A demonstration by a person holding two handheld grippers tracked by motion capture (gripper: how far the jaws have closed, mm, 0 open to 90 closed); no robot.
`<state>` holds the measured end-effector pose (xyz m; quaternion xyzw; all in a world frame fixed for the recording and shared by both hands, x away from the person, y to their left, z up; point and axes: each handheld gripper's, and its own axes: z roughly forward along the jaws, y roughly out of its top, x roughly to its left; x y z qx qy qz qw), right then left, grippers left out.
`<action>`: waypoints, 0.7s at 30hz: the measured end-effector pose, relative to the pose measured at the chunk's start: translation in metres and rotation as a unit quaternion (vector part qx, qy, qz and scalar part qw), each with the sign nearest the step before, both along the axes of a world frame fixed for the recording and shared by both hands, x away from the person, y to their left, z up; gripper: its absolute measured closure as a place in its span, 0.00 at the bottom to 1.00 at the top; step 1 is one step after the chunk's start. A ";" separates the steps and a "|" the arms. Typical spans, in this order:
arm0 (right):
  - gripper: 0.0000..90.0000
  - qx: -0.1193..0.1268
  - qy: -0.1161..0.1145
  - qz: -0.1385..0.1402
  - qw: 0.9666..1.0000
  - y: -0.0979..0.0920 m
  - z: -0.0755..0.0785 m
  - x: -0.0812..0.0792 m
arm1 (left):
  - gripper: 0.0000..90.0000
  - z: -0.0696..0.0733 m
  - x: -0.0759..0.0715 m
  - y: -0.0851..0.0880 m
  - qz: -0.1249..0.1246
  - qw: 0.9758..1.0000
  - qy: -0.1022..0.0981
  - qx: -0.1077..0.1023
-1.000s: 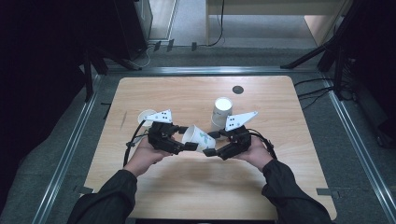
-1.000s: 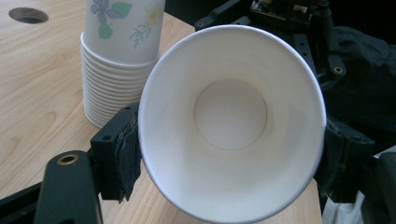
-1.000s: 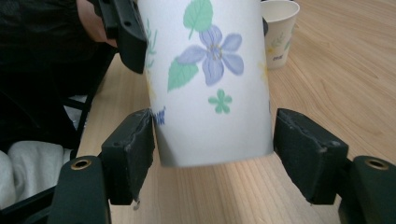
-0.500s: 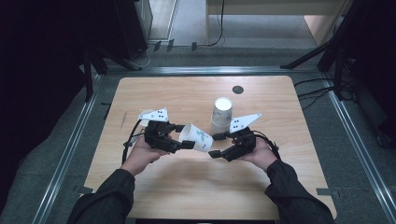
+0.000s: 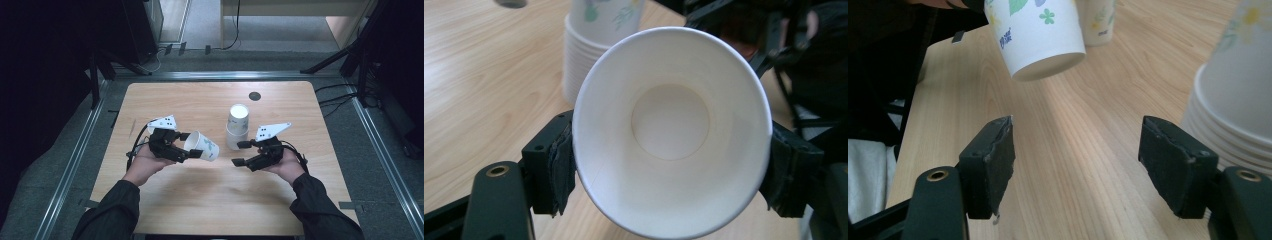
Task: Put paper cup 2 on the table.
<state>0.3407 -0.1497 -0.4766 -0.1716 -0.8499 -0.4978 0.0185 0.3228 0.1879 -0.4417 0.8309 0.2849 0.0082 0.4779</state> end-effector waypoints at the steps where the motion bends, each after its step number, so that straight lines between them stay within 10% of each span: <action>1: 0.35 0.002 0.000 -0.004 1.000 -0.001 0.000 0.000 | 0.25 0.001 0.000 0.002 0.004 1.000 0.000 -0.002; 21: 0.35 -0.011 -0.008 -0.025 1.000 -0.007 -0.001 0.001 | 0.25 0.009 -0.006 0.042 0.030 0.996 0.007 0.082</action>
